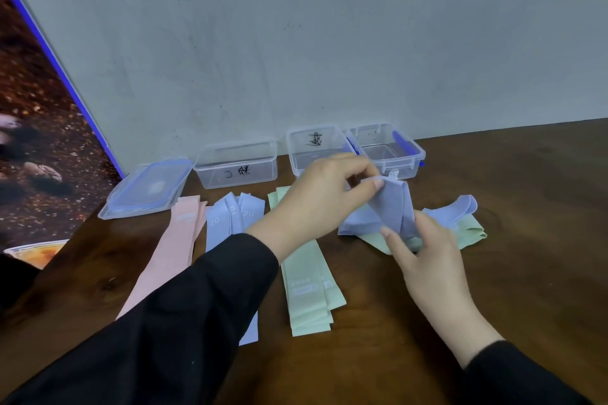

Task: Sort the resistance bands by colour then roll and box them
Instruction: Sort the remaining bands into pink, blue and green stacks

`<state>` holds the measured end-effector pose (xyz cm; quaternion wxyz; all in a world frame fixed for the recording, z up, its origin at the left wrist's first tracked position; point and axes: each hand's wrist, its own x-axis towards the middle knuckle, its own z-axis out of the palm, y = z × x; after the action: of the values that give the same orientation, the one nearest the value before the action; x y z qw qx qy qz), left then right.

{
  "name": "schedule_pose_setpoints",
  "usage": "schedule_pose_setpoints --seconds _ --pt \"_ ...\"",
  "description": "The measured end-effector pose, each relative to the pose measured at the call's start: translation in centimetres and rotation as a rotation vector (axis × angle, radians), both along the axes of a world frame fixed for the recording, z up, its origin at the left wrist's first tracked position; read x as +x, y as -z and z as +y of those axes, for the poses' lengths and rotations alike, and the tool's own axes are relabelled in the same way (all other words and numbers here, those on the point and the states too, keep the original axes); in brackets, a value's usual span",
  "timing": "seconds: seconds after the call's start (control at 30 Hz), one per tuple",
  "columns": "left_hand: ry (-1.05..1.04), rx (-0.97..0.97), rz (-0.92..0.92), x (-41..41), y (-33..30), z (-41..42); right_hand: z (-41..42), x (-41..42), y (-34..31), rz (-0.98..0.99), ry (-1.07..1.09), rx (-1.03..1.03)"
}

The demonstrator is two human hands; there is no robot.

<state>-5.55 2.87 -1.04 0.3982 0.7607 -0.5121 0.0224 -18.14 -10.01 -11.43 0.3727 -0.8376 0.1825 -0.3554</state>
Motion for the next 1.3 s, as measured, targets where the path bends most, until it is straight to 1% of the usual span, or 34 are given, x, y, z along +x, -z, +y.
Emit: schedule_pose_setpoints --seconds 0.1,0.2,0.37,0.47,0.53,0.6,0.7,0.73,0.77,0.83,0.97,1.1,1.23,1.3 --pt "-0.069 -0.104 -0.032 -0.2 -3.0 0.6 0.1 -0.1 -2.1 -0.021 0.039 -0.002" --pt "-0.139 -0.202 -0.051 -0.1 -5.9 2.0 0.7 -0.1 -4.2 -0.011 -0.005 0.069" --pt "-0.282 -0.307 -0.022 1.0 -9.3 5.7 4.2 0.3 -7.5 -0.051 -0.154 0.204" --pt "-0.385 -0.340 -0.007 2.5 -10.3 8.2 7.8 1.2 -8.6 0.008 -0.265 0.262" --pt "-0.441 -0.317 0.004 3.5 -10.3 9.6 10.2 2.1 -8.5 0.025 -0.355 0.420" --pt "-0.480 -0.292 0.020 4.3 -9.8 10.9 12.5 2.9 -7.9 0.038 -0.473 0.640" --pt "-0.493 -0.324 0.131 5.3 -8.8 12.7 15.3 3.5 -6.9 0.090 -0.688 1.003" --pt "-0.495 -0.324 0.163 5.6 -8.6 13.4 16.0 3.6 -6.7 0.121 -0.731 1.069" --pt "-0.499 -0.316 0.184 5.9 -8.4 13.9 16.6 3.7 -6.5 0.152 -0.758 1.094" --pt "-0.508 -0.301 0.204 6.4 -8.1 14.9 17.8 4.0 -6.1 0.216 -0.789 1.056" --pt "-0.520 -0.335 0.236 7.3 -8.1 16.0 19.0 4.8 -4.8 0.309 -0.736 0.900" --pt "-0.526 -0.375 0.250 8.6 -8.3 16.4 19.1 5.0 -4.0 0.358 -0.716 0.908" --pt "-0.556 -0.363 0.233 11.3 -7.5 16.6 18.9 5.6 -2.7 0.422 -0.604 0.648" --pt "-0.581 -0.322 0.224 12.9 -6.7 16.4 18.7 5.9 -2.6 0.404 -0.571 0.582"
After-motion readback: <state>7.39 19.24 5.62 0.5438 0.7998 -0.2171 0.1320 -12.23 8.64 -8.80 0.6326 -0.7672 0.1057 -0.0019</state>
